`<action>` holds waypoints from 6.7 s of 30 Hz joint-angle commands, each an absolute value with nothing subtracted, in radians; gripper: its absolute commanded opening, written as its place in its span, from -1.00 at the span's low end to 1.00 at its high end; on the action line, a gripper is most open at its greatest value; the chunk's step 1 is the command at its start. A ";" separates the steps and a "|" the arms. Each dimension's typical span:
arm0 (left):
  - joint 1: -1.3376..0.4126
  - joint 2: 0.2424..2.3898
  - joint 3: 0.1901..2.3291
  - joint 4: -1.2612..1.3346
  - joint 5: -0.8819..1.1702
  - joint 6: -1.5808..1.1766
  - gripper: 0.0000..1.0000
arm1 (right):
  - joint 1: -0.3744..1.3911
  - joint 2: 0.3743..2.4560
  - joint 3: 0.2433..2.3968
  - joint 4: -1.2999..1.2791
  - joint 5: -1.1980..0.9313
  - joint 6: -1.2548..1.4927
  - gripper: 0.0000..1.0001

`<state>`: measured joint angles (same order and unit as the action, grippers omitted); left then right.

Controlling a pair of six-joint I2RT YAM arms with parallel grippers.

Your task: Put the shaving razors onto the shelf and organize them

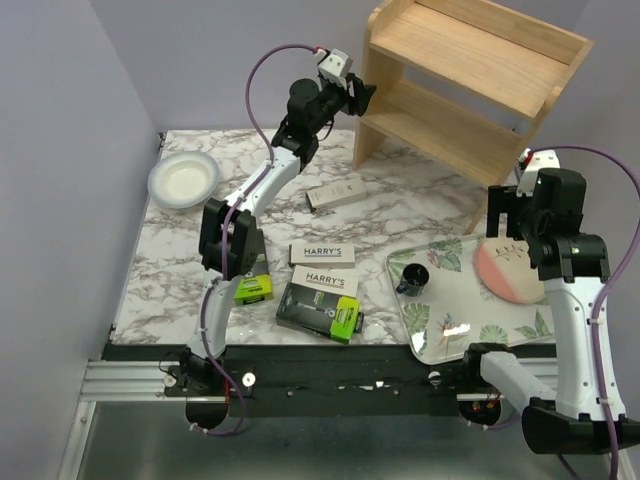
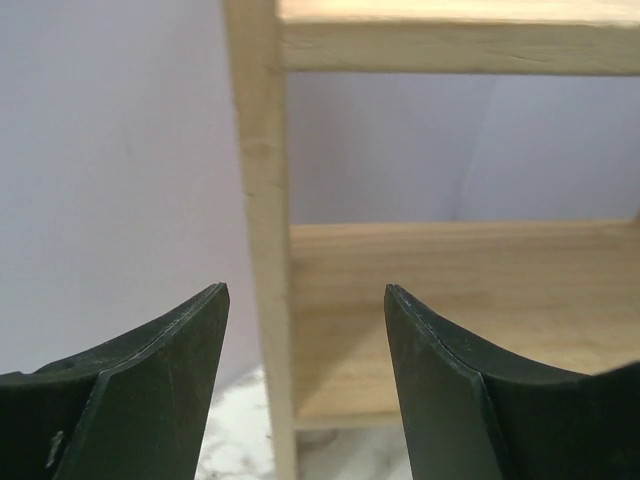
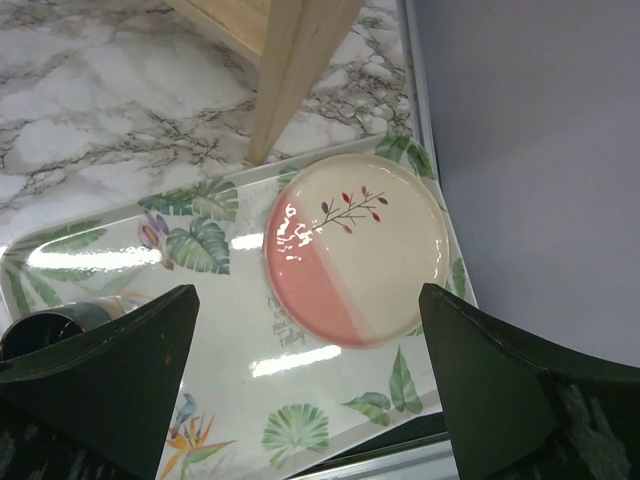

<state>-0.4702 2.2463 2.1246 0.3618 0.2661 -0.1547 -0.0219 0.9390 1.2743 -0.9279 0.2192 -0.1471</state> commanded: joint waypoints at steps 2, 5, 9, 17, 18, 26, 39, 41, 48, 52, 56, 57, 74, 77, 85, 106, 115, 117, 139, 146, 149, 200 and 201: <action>-0.462 2.391 2.327 0.371 0.181 -0.074 0.45 | -0.037 0.979 1.324 -0.949 0.239 -0.138 1.00; -0.465 2.447 2.377 0.391 0.180 -0.058 0.43 | -0.044 0.994 1.335 -0.954 0.248 -0.144 1.00; -0.469 2.485 2.402 0.428 0.219 -0.055 0.28 | -0.051 1.031 1.374 -0.971 0.233 -0.166 1.00; -0.463 2.477 2.388 0.486 0.382 -0.044 -0.35 | -0.052 1.086 1.393 -0.973 0.274 -0.255 0.97; -0.462 2.474 2.390 0.488 0.396 -0.048 -0.44 | -0.054 1.089 1.385 -0.960 0.275 -0.277 0.93; -0.420 2.389 2.248 0.505 0.420 -0.086 -1.00 | -0.077 1.078 1.246 -0.795 0.284 -0.353 0.89; -0.330 1.924 1.668 0.534 0.540 -0.153 -1.00 | -0.184 1.186 1.199 -0.523 0.215 -0.590 0.90; -0.321 1.870 1.602 0.532 0.540 -0.153 -1.00 | -0.205 1.248 1.229 -0.514 0.187 -0.607 0.90; -0.299 1.680 1.407 0.440 0.560 -0.253 -1.00 | -0.221 1.437 1.360 -0.454 0.106 -0.627 0.90; -0.311 1.666 1.405 0.381 0.566 -0.328 -1.00 | -0.219 1.553 1.520 -0.547 0.006 -0.524 0.87; -0.337 1.643 1.393 0.362 0.513 -0.359 -0.92 | -0.221 1.580 1.608 -0.655 -0.034 -0.428 0.88; -0.342 1.641 1.396 0.353 0.483 -0.362 -0.92 | -0.221 1.557 1.571 -0.647 -0.034 -0.423 0.89; -0.367 1.695 1.477 0.272 0.367 -0.388 -1.00 | -0.221 0.877 0.997 -0.634 -0.589 -0.626 -0.10; -0.368 1.692 1.480 0.267 0.365 -0.388 -1.00 | -0.212 0.948 1.020 -0.585 -0.592 -0.600 -0.53; -0.367 1.631 1.453 0.201 0.327 -0.331 -1.00 | -0.195 1.236 1.263 -0.505 -0.594 -0.543 -0.77; -0.273 1.566 1.466 0.051 0.230 -0.247 -0.95 | -0.003 1.600 1.528 -0.473 -0.558 -0.535 -0.77; -0.212 1.640 1.503 0.086 0.210 -0.218 -0.95 | -0.003 1.626 1.548 -0.456 -0.519 -0.537 -0.75; -0.201 1.655 1.528 0.090 0.232 -0.219 -0.95 | -0.002 1.637 1.557 -0.442 -0.491 -0.534 -0.75; -0.199 1.569 1.414 0.138 0.377 -0.305 0.28 | -0.002 1.683 1.608 -0.423 -0.453 -0.520 -0.70; -0.202 1.462 1.391 -0.035 0.301 -0.276 0.97 | 0.018 1.574 1.597 -0.475 -0.506 -0.466 0.19; -0.199 1.395 1.341 -0.141 0.290 -0.230 0.97 | 0.031 1.502 1.560 -0.515 -0.563 -0.453 0.44; -0.291 0.992 0.548 -0.293 0.672 -0.549 0.35 | 0.631 1.597 0.917 -0.630 -0.693 0.023 0.24; -0.290 0.996 0.546 -0.287 0.670 -0.554 0.36 | 0.624 1.600 0.911 -0.650 -0.692 0.026 0.22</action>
<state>-0.2886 0.9859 0.5159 -0.3149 0.6525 -0.5480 0.6518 1.5738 0.9154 -0.6205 -0.7086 0.0029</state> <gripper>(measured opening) 0.671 0.630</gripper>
